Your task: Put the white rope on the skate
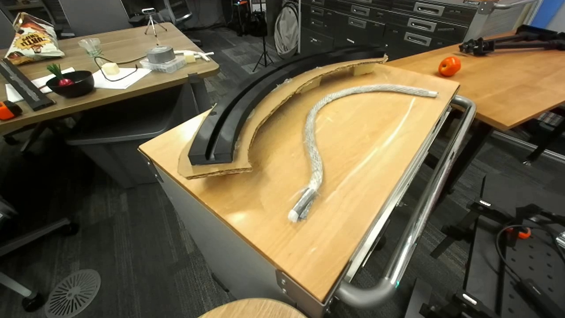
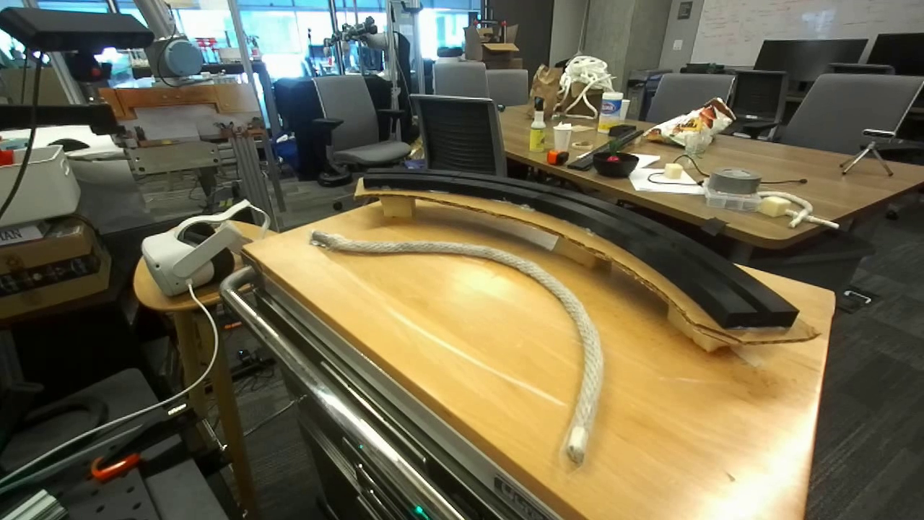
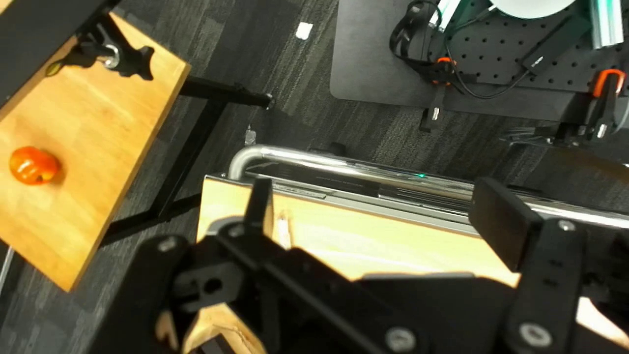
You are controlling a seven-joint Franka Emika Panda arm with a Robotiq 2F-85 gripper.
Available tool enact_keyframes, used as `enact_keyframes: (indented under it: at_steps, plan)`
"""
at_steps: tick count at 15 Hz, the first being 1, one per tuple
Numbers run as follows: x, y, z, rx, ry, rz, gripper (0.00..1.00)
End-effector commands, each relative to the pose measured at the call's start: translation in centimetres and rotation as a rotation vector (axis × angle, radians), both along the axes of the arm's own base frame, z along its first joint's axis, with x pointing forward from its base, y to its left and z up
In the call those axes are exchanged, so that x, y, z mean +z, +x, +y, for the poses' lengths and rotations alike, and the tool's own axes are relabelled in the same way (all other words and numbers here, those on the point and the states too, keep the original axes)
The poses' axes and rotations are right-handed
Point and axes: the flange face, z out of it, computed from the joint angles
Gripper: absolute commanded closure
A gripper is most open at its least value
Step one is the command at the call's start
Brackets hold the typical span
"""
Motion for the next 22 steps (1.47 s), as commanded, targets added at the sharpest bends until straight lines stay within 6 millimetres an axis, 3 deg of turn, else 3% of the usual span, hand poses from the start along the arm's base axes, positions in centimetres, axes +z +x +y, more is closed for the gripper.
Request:
enact_keyframes:
  at_steps: [1,2,3,5,10,11,14,17,20,22]
  plan:
    - [3.3,1.0,2.9,0.161,0.022,-0.102,0.0]
    - [3.4,2.0,3.6,0.187,0.082,-0.116,0.0]
    - [2.0,0.8,2.8,0.123,0.022,-0.073,0.0]
    - [2.5,1.4,3.8,0.159,0.05,-0.096,0.0]
    - [2.4,1.7,3.6,0.169,0.059,-0.096,0.0]
    - [3.1,2.0,4.0,0.229,0.049,-0.131,0.0]
    - [5.9,5.5,6.7,0.347,0.015,-0.276,0.0]
    - [6.1,10.2,10.8,0.515,0.034,-0.318,0.0]
    - [3.1,15.6,12.4,0.657,0.12,-0.314,0.0]
    - [1.4,18.0,12.7,0.754,0.17,-0.298,0.0]
